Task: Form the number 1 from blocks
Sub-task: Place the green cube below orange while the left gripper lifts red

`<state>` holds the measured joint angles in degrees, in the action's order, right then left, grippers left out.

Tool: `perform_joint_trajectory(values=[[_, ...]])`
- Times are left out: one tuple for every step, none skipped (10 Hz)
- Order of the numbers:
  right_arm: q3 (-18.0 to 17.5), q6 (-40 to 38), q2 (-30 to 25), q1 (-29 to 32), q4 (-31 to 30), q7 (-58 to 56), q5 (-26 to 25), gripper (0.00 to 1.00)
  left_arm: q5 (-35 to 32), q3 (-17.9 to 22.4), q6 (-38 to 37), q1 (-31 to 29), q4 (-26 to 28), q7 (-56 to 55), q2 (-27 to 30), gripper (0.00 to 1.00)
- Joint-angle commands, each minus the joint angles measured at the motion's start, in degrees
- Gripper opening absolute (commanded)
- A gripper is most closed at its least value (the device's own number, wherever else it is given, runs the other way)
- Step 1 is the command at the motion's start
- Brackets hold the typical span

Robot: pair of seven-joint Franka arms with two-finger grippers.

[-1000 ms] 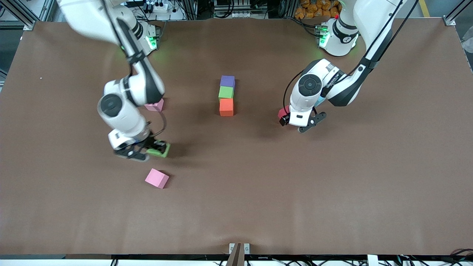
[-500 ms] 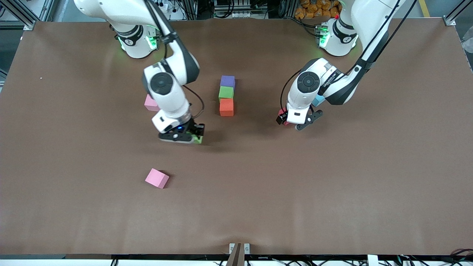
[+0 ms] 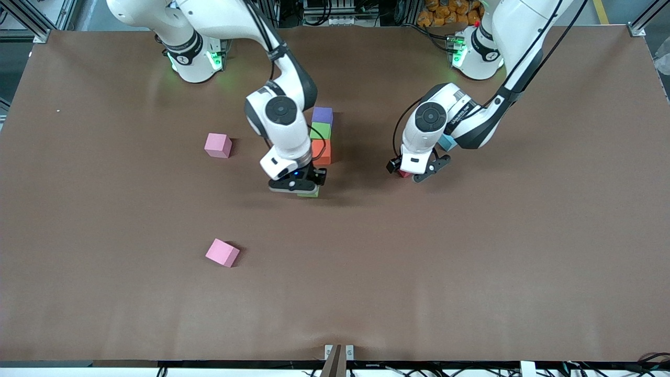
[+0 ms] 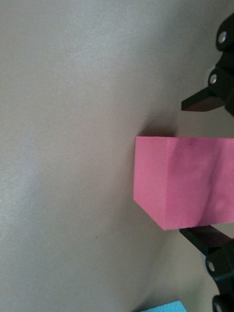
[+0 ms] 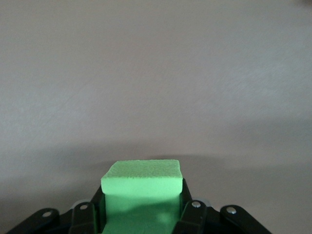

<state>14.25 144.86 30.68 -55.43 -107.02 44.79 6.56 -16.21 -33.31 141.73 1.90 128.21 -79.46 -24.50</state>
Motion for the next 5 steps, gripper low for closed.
perform_joint_trajectory(values=[[1.0, 0.2, 1.0, -2.4, 0.8, 3.1, -0.8, 0.55, 0.5, -0.2, 0.8, 0.8, 0.5, -0.9, -0.5, 0.1], [1.0, 0.2, 1.0, -3.3, 0.2, 4.0, -1.5, 0.55, 0.2, -0.2, 0.8, 1.0, 0.4, -0.9, -1.0, 0.0], [1.0, 0.2, 0.7, -3.9, -0.6, 4.5, -1.9, 0.55, 0.1, -0.1, 0.7, 1.4, 0.4, -1.0, -1.0, 0.0], [1.0, 0.2, 0.5, -4.3, -1.4, 4.7, -2.7, 0.55, 0.1, -0.1, 0.7, 1.4, 0.3, -0.9, -1.0, 0.0], [0.9, 0.2, 0.3, -4.6, -1.9, 4.7, -2.9, 0.55, 0.1, -0.1, 0.7, 1.4, -0.1, -0.3, -1.0, 0.0]])
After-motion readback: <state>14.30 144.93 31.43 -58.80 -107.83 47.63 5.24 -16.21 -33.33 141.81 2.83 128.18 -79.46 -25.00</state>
